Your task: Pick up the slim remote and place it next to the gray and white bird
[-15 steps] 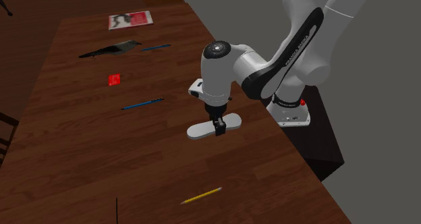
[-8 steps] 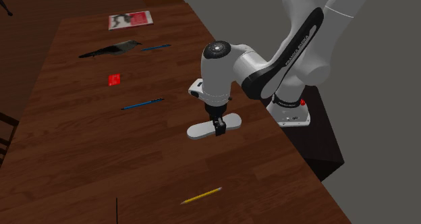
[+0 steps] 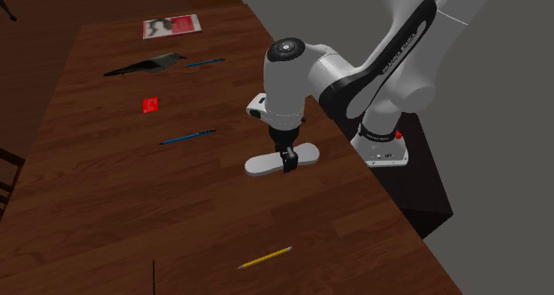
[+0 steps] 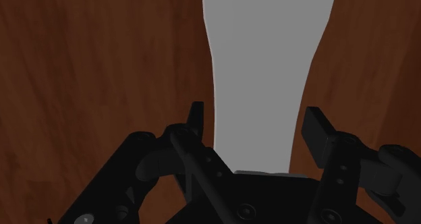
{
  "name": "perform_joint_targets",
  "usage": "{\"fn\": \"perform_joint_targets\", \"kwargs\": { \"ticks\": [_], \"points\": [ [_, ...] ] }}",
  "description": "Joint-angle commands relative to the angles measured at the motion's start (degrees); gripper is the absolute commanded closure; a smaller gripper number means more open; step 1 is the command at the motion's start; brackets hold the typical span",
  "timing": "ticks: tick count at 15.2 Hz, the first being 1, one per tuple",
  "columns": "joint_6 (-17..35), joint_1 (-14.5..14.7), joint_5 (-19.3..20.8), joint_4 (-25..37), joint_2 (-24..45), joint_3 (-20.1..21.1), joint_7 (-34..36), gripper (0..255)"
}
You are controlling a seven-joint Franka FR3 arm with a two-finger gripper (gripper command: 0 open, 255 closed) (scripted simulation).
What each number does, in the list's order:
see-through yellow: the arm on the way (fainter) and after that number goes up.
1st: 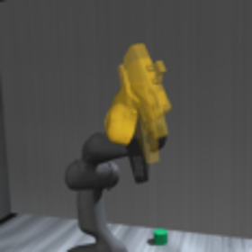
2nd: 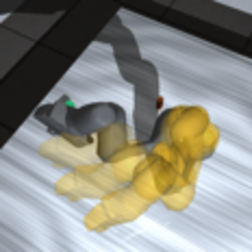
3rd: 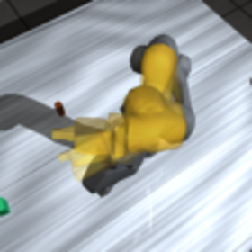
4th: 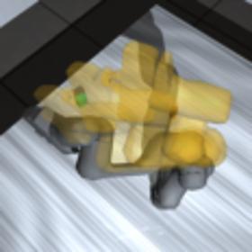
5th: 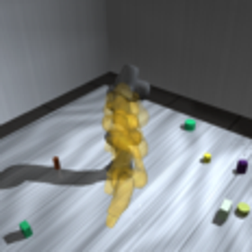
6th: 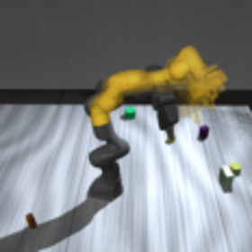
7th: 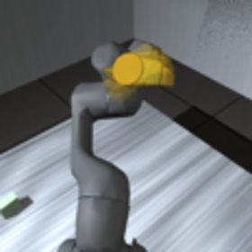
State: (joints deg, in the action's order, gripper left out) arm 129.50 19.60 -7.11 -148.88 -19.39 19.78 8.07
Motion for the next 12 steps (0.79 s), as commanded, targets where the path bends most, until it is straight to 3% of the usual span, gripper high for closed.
{"fn": "perform_joint_targets", "kwargs": {
  "ticks": [1, 12],
  "points": [
    [-1.71, 0.11, -0.17, 0.67, -1.06, -0.22, -0.16, 255],
    [-11.42, 0.31, -0.37, 5.93, -5.57, -1.55, -0.82, 255]
  ]
}}
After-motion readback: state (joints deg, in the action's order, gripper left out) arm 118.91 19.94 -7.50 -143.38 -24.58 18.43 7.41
